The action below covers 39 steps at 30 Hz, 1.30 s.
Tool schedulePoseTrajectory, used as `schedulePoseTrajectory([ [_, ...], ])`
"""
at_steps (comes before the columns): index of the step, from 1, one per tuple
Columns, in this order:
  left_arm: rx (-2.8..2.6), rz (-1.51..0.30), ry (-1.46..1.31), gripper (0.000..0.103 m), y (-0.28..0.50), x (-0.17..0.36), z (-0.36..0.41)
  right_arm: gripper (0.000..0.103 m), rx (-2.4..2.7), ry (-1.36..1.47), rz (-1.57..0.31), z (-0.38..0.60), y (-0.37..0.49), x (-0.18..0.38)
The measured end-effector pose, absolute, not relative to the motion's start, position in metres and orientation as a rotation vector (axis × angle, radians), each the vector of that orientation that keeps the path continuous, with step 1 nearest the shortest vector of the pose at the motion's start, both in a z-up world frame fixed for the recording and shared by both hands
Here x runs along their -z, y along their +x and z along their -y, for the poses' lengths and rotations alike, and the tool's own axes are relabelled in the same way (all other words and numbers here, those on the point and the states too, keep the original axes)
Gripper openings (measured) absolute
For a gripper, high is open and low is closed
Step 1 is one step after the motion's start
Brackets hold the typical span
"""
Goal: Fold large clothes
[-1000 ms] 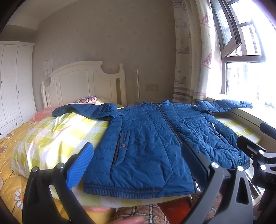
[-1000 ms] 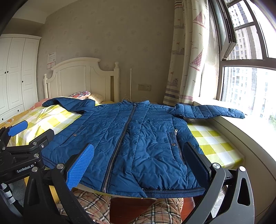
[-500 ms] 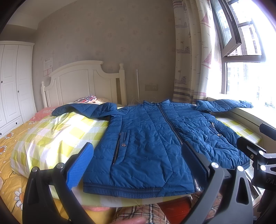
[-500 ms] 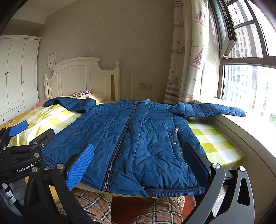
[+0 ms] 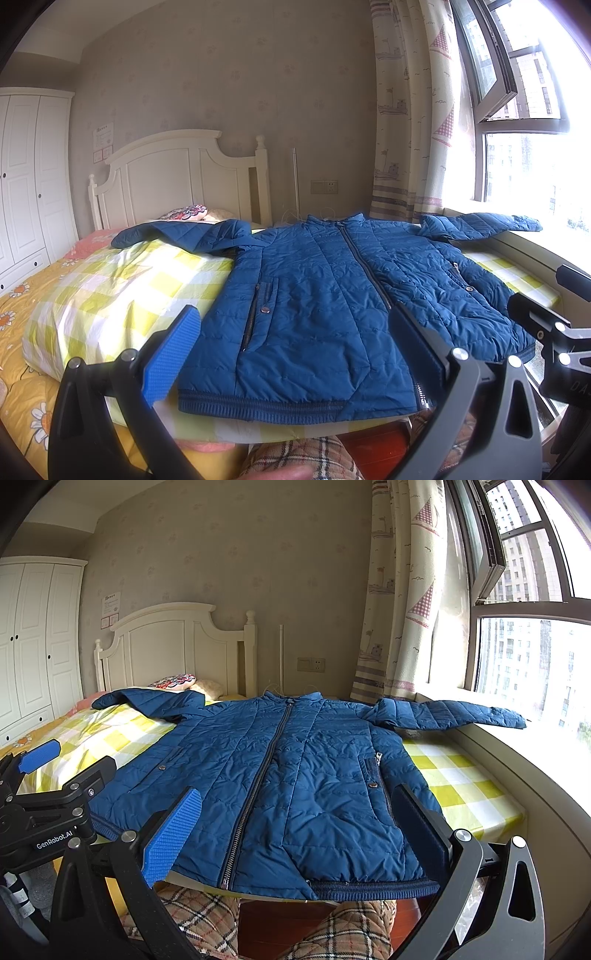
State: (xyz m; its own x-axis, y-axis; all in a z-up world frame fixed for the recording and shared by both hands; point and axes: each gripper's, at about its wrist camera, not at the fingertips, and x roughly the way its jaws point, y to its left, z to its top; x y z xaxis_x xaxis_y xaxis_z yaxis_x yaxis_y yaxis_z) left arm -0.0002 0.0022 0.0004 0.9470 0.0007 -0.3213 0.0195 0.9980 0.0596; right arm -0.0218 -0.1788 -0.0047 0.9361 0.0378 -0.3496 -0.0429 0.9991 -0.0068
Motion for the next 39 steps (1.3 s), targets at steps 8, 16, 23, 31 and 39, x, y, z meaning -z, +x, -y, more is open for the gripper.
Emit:
schedulePoseTrajectory([
  [8, 0.009, -0.329, 0.061, 0.101, 0.0, -0.001, -0.003, 0.099, -0.042, -0.013, -0.357, 0.179, -0.022, 0.005],
  [16, 0.011, -0.337, 0.06, 0.101, -0.001, 0.002, -0.005, 0.099, -0.047, -0.001, -0.364, 0.18, -0.021, 0.008],
  [23, 0.006, -0.351, 0.059, 0.101, 0.001, 0.006, -0.006, 0.099, -0.057, 0.026, -0.374, 0.184, -0.021, 0.01],
  [31, 0.044, -0.379, 0.119, 0.101, 0.023, 0.004, 0.009, 0.099, -0.073, 0.044, -0.364, 0.198, -0.002, 0.011],
  [39, 0.077, -0.568, 0.226, 0.101, 0.203, 0.004, 0.03, 0.099, 0.013, 0.257, -0.526, 0.279, 0.1, 0.016],
])
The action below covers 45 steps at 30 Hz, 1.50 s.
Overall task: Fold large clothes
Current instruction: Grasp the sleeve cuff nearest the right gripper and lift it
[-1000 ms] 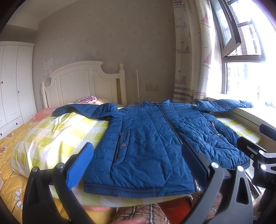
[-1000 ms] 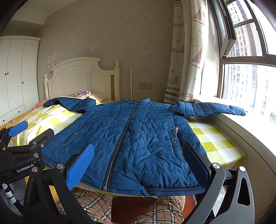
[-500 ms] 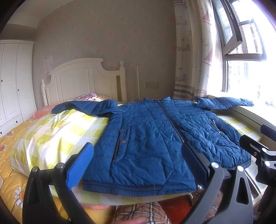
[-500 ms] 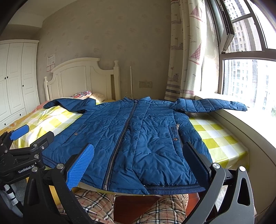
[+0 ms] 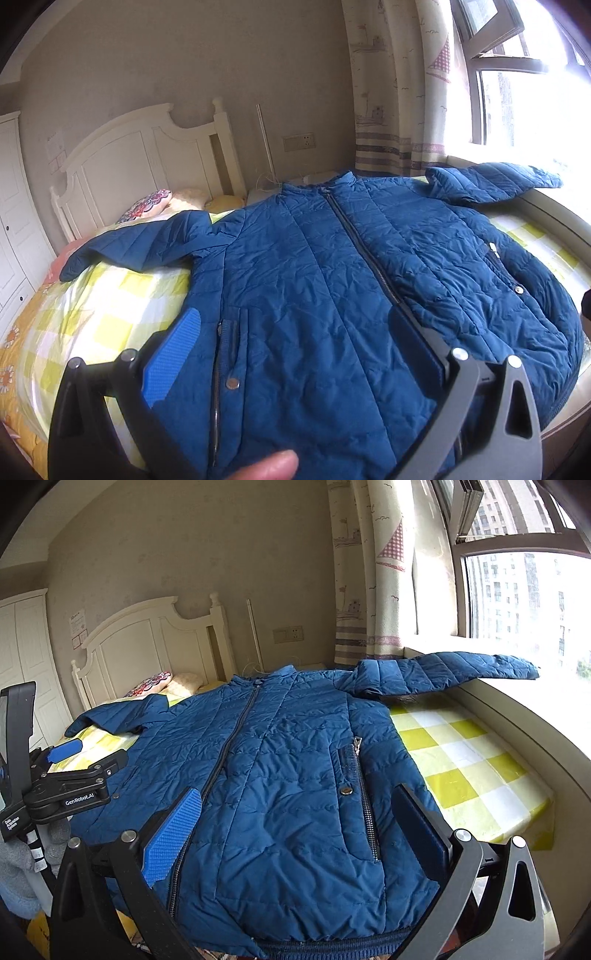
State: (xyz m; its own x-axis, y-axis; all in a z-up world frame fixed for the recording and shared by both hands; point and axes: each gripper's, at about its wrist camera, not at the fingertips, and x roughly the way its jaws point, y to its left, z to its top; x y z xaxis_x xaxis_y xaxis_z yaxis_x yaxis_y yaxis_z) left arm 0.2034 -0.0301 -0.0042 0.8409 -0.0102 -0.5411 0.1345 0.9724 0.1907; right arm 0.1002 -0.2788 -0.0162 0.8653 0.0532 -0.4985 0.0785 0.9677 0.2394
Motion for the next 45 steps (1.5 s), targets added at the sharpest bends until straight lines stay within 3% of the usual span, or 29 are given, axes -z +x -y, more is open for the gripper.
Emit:
schedulePoseTrajectory([
  [8, 0.0, -0.822, 0.193, 0.101, 0.378, 0.051, 0.025, 0.099, 0.197, 0.536, -0.597, 0.41, 0.227, 0.036],
  [12, -0.001, -0.916, 0.143, 0.101, 0.404, 0.083, 0.012, 0.099, 0.286, 0.653, -0.6, 0.464, 0.287, 0.051],
  [19, 0.06, -0.959, 0.023, 0.101, 0.406, 0.09, -0.005, 0.098, 0.419, 0.872, -0.571, 0.519, 0.342, 0.078],
  [22, 0.038, -0.968, 0.055, 0.101, 0.406, 0.091, 0.003, 0.081, 0.439, 0.876, -0.556, 0.525, 0.357, 0.074],
  [23, 0.03, -0.964, 0.062, 0.101, 0.406, 0.091, 0.004, 0.059, 0.422, 0.877, -0.541, 0.526, 0.361, 0.07],
  [24, 0.029, -0.962, 0.065, 0.101, 0.405, 0.091, 0.004, 0.031, 0.427, 0.847, -0.525, 0.521, 0.366, 0.061],
  [26, 0.032, -0.959, 0.058, 0.101, 0.405, 0.09, 0.003, 0.023, 0.406, 0.624, -0.471, 0.483, 0.378, 0.024],
  [29, 0.03, -0.953, 0.053, 0.101, 0.404, 0.09, 0.002, 0.02, 0.254, 0.219, -0.437, 0.384, 0.404, -0.023],
  [32, 0.03, -0.95, 0.049, 0.101, 0.404, 0.089, 0.002, 0.02, -0.005, -0.127, -0.444, 0.265, 0.414, -0.031],
  [35, 0.032, -0.948, 0.045, 0.101, 0.404, 0.088, 0.0, 0.02, -0.198, -0.341, -0.594, 0.174, 0.415, 0.009],
  [37, 0.033, -0.948, 0.043, 0.101, 0.403, 0.088, 0.0, 0.033, -0.289, -0.335, -0.771, 0.154, 0.426, 0.046],
  [38, 0.033, -0.948, 0.044, 0.101, 0.403, 0.088, 0.0, 0.049, -0.314, -0.28, -0.853, 0.157, 0.431, 0.063],
  [39, 0.032, -0.947, 0.045, 0.101, 0.403, 0.088, 0.0, 0.057, -0.307, -0.224, -0.881, 0.165, 0.431, 0.073],
  [45, 0.03, -0.944, 0.047, 0.101, 0.402, 0.088, -0.001, 0.072, -0.315, 0.144, -0.855, 0.231, 0.369, 0.046],
])
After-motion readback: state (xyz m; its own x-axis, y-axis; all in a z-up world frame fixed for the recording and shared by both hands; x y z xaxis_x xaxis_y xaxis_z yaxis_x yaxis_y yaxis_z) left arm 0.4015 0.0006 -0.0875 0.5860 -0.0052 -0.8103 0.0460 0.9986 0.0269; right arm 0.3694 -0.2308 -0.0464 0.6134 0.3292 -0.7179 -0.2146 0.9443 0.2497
